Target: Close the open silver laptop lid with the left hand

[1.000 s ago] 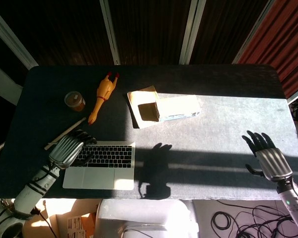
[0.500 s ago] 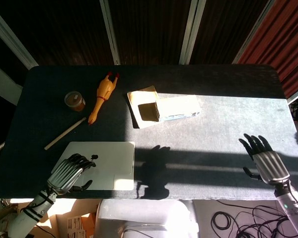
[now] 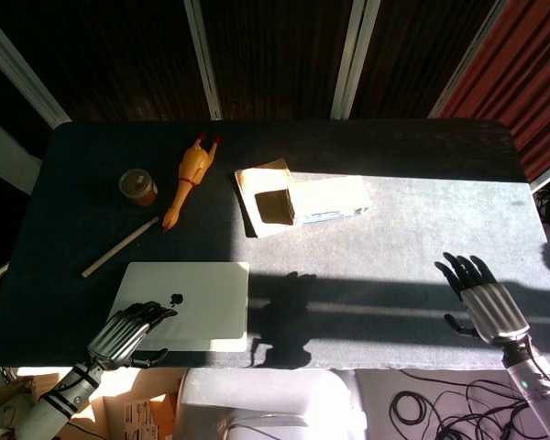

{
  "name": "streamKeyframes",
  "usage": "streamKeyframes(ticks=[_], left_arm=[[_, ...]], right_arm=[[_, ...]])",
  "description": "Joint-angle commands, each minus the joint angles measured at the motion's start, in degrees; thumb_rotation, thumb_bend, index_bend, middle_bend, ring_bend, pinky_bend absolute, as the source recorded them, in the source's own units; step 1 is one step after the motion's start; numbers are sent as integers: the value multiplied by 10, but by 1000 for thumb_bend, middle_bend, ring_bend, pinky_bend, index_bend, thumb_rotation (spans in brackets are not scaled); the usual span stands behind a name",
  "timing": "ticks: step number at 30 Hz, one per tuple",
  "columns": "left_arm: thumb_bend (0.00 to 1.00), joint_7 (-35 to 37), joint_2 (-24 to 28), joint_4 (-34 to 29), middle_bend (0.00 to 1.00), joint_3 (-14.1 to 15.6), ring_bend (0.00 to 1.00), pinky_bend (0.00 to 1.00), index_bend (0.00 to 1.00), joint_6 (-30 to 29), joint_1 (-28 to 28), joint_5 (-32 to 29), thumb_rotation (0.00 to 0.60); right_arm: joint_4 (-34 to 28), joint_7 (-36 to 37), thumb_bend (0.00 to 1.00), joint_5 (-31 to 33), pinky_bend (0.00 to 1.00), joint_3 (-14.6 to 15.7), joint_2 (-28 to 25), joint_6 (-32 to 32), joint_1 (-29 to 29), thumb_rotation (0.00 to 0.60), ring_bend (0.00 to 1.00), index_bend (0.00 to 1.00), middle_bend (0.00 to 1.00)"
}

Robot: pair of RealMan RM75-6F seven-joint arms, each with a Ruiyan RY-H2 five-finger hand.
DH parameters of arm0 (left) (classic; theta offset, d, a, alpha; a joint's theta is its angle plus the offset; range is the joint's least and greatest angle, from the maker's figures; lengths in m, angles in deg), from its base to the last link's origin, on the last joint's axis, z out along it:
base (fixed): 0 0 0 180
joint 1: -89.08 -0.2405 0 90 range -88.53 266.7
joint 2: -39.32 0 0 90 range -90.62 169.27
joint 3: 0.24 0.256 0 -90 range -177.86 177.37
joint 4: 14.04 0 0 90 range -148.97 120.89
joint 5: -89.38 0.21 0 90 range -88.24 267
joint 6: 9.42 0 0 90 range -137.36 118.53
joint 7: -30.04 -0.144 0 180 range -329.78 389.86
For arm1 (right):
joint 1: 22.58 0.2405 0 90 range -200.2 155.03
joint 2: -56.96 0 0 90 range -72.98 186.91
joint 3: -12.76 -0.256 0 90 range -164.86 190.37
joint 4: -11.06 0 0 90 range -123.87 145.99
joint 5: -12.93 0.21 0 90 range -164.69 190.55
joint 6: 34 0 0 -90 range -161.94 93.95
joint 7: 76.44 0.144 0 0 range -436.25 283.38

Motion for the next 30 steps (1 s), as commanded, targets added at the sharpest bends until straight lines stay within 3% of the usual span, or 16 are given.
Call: streamKeyframes(ticks=[1, 11, 18, 23, 30], left_arm=[[357, 14, -12, 20, 250, 5, 153, 284, 201, 8, -2, 7, 376], [360, 32, -40, 72, 242, 29, 148, 272, 174, 50, -6, 9, 369], [357, 57, -63, 112, 232, 32, 141, 270, 168, 43, -11, 26, 370], [354, 71, -46, 103, 221, 12, 141, 270, 168, -41, -23, 63, 368], [333, 74, 26, 71, 202, -23, 131, 225, 118, -209, -71, 95, 370]], right_arm=[[-2, -4, 256, 0, 0, 0, 1, 0, -1, 600, 0, 0, 2], [-3, -15, 257, 7, 0, 0, 6, 6, -2, 600, 0, 0, 2], [-5, -19, 257, 11, 0, -2, 6, 7, -3, 600, 0, 0, 2], [-6, -20, 257, 9, 0, -5, 6, -10, -9, 600, 0, 0, 3], [2, -15, 257, -12, 0, -3, 12, -90, -50, 600, 0, 0, 3]])
